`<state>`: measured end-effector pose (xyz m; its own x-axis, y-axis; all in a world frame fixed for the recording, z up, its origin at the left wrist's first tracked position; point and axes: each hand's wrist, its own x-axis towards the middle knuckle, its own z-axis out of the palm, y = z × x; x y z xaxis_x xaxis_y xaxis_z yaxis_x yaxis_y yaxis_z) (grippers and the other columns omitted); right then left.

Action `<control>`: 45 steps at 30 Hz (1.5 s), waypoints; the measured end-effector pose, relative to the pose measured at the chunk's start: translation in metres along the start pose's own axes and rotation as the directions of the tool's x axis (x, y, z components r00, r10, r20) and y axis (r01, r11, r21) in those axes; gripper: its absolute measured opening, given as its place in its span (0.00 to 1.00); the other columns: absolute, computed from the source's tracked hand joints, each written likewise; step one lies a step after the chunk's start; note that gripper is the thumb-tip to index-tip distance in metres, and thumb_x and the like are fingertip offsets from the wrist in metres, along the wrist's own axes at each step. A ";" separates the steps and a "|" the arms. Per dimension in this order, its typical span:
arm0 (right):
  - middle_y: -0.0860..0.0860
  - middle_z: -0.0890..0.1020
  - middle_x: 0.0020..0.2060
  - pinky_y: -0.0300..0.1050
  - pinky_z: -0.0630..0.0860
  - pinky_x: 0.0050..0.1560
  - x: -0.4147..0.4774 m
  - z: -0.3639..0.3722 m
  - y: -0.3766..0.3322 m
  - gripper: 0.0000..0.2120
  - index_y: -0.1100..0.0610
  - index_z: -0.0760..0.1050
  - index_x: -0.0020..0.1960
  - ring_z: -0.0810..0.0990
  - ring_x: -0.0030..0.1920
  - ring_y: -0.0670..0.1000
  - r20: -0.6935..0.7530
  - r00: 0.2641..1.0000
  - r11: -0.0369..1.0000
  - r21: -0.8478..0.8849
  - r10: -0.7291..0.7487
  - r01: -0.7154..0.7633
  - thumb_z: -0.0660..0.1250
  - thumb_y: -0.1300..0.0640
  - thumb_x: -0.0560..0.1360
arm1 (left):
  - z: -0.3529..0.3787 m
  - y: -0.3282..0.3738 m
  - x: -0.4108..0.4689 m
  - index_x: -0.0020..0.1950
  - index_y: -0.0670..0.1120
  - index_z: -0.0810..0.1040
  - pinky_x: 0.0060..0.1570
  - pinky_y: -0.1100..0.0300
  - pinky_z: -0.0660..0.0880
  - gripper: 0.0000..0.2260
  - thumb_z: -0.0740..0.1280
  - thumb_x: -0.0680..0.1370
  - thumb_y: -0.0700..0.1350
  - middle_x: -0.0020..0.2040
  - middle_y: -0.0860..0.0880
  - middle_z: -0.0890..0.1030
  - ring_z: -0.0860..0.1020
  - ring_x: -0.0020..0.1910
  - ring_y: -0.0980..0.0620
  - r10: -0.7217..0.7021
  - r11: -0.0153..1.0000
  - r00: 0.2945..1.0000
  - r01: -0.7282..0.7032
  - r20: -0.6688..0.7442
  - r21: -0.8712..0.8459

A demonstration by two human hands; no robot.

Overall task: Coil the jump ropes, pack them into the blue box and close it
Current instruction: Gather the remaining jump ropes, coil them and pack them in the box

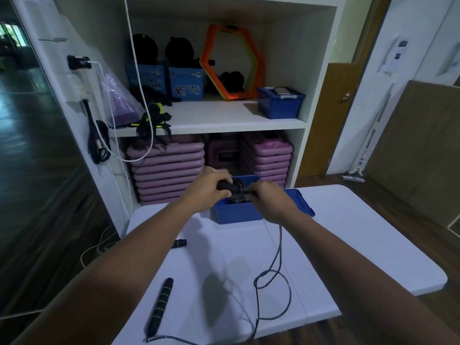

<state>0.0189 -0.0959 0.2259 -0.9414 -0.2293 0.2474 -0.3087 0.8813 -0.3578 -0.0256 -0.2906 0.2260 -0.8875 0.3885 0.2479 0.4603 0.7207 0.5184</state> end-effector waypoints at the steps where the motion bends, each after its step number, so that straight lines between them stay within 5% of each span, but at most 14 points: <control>1: 0.52 0.78 0.39 0.48 0.66 0.34 0.001 -0.002 0.001 0.07 0.56 0.78 0.45 0.73 0.37 0.53 -0.031 0.999 0.999 -0.034 -0.027 0.025 0.62 0.60 0.79 | -0.008 0.002 0.000 0.58 0.49 0.81 0.42 0.70 0.66 0.12 0.73 0.76 0.45 0.50 0.53 0.71 0.71 0.49 0.53 0.016 1.000 0.999 -0.016 0.036 -0.020; 7: 0.50 0.79 0.41 0.49 0.70 0.38 0.000 -0.021 0.000 0.07 0.56 0.81 0.48 0.75 0.41 0.51 -0.174 0.977 0.992 -0.040 -0.125 0.120 0.70 0.52 0.76 | -0.037 0.002 -0.011 0.54 0.49 0.82 0.51 0.58 0.78 0.10 0.76 0.74 0.43 0.48 0.51 0.85 0.82 0.50 0.52 0.055 0.959 0.952 0.033 0.301 -0.280; 11: 0.51 0.83 0.35 0.46 0.72 0.35 0.003 -0.044 0.002 0.10 0.56 0.82 0.42 0.78 0.34 0.49 -0.076 0.997 0.957 0.288 -0.016 0.037 0.73 0.49 0.73 | -0.047 0.013 -0.024 0.55 0.46 0.83 0.50 0.62 0.78 0.11 0.76 0.74 0.39 0.49 0.46 0.85 0.82 0.48 0.54 0.101 0.886 0.938 0.067 0.331 -0.459; 15: 0.55 0.75 0.29 0.44 0.67 0.34 0.003 -0.047 0.014 0.13 0.58 0.76 0.35 0.71 0.31 0.51 0.012 0.999 0.738 0.674 0.033 -0.033 0.71 0.53 0.75 | -0.052 0.024 -0.032 0.54 0.43 0.83 0.46 0.53 0.82 0.09 0.73 0.74 0.41 0.48 0.45 0.84 0.83 0.44 0.50 0.083 0.740 0.972 0.089 0.221 -0.667; 18: 0.57 0.77 0.33 0.45 0.71 0.38 0.003 -0.039 0.022 0.11 0.59 0.77 0.38 0.74 0.34 0.53 0.042 0.999 0.553 0.832 0.016 -0.044 0.67 0.59 0.78 | -0.049 0.026 -0.034 0.53 0.44 0.82 0.39 0.53 0.82 0.08 0.70 0.76 0.44 0.46 0.44 0.83 0.83 0.42 0.45 0.009 0.621 0.993 0.089 0.121 -0.779; 21: 0.51 0.79 0.32 0.43 0.74 0.36 0.004 -0.022 0.021 0.13 0.56 0.80 0.40 0.76 0.33 0.48 0.073 0.997 0.497 0.865 0.005 -0.066 0.63 0.66 0.79 | -0.039 0.028 -0.035 0.50 0.48 0.83 0.37 0.53 0.81 0.07 0.69 0.75 0.48 0.44 0.41 0.83 0.82 0.41 0.40 -0.052 0.486 0.997 0.069 0.050 -0.871; 24: 0.51 0.75 0.31 0.42 0.71 0.35 0.005 -0.005 0.018 0.12 0.59 0.80 0.45 0.73 0.31 0.49 0.145 0.988 0.420 0.894 0.057 -0.155 0.62 0.56 0.82 | -0.026 0.029 -0.028 0.51 0.47 0.81 0.43 0.49 0.80 0.11 0.69 0.74 0.52 0.46 0.42 0.84 0.83 0.42 0.40 -0.202 0.384 0.979 0.067 -0.014 -0.921; 29: 0.52 0.74 0.32 0.43 0.71 0.36 0.000 0.012 0.025 0.13 0.63 0.78 0.49 0.73 0.31 0.49 0.172 0.983 0.507 0.843 0.059 -0.178 0.60 0.55 0.83 | -0.015 0.026 -0.005 0.59 0.40 0.78 0.45 0.50 0.82 0.15 0.68 0.79 0.50 0.50 0.39 0.84 0.85 0.43 0.45 -0.458 0.294 0.878 0.003 -0.138 -0.956; 32: 0.53 0.74 0.31 0.49 0.74 0.40 -0.002 0.014 0.027 0.14 0.66 0.74 0.47 0.74 0.31 0.50 0.195 0.981 0.651 0.742 0.014 -0.157 0.62 0.56 0.82 | -0.012 0.022 0.008 0.49 0.50 0.82 0.49 0.46 0.83 0.06 0.69 0.79 0.51 0.50 0.41 0.84 0.84 0.49 0.43 -0.582 0.400 0.779 0.021 -0.236 -0.916; 34: 0.52 0.74 0.31 0.49 0.76 0.41 -0.003 0.013 0.026 0.12 0.65 0.74 0.46 0.74 0.32 0.50 0.221 0.975 0.716 0.682 -0.011 -0.146 0.62 0.56 0.82 | -0.008 0.019 0.014 0.43 0.57 0.82 0.49 0.43 0.82 0.05 0.70 0.77 0.56 0.46 0.46 0.84 0.83 0.49 0.42 -0.569 0.627 0.723 0.074 -0.391 -0.776; 37: 0.52 0.74 0.33 0.45 0.77 0.38 0.000 0.005 0.021 0.10 0.59 0.74 0.44 0.74 0.33 0.50 0.248 0.968 0.804 0.583 -0.037 -0.118 0.61 0.55 0.81 | -0.001 0.020 0.013 0.52 0.49 0.82 0.45 0.51 0.77 0.09 0.69 0.78 0.53 0.46 0.47 0.83 0.80 0.46 0.45 -0.238 0.965 0.811 0.134 -0.534 -0.226; 39: 0.51 0.74 0.33 0.38 0.74 0.33 0.005 -0.001 0.021 0.10 0.60 0.74 0.46 0.73 0.31 0.49 0.230 0.972 0.871 0.486 -0.049 -0.071 0.61 0.55 0.82 | 0.002 0.019 0.014 0.58 0.48 0.80 0.44 0.54 0.73 0.10 0.68 0.79 0.51 0.52 0.46 0.80 0.78 0.48 0.46 -0.019 0.992 0.936 0.061 -0.353 0.108; 41: 0.46 0.75 0.33 0.30 0.67 0.30 0.009 -0.008 0.025 0.08 0.58 0.75 0.48 0.71 0.31 0.44 0.161 0.984 0.944 0.331 -0.075 0.018 0.60 0.56 0.82 | 0.000 0.018 0.014 0.63 0.53 0.78 0.47 0.54 0.71 0.11 0.65 0.81 0.52 0.58 0.49 0.76 0.76 0.52 0.47 0.045 0.962 0.998 -0.031 -0.047 0.270; 45: 0.49 0.81 0.42 0.34 0.66 0.34 0.011 -0.010 0.034 0.09 0.58 0.79 0.54 0.75 0.38 0.46 0.076 0.990 0.971 0.216 -0.121 0.103 0.62 0.56 0.82 | -0.010 0.017 0.016 0.63 0.59 0.78 0.55 0.51 0.74 0.12 0.62 0.83 0.50 0.58 0.57 0.72 0.75 0.55 0.51 0.058 0.952 0.961 -0.135 0.271 0.275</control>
<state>-0.0007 -0.0640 0.2258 -0.9045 -0.3654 0.2199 -0.4257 0.7427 -0.5169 -0.0324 -0.2780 0.2472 -0.8198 0.5708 0.0460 0.5643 0.7916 0.2346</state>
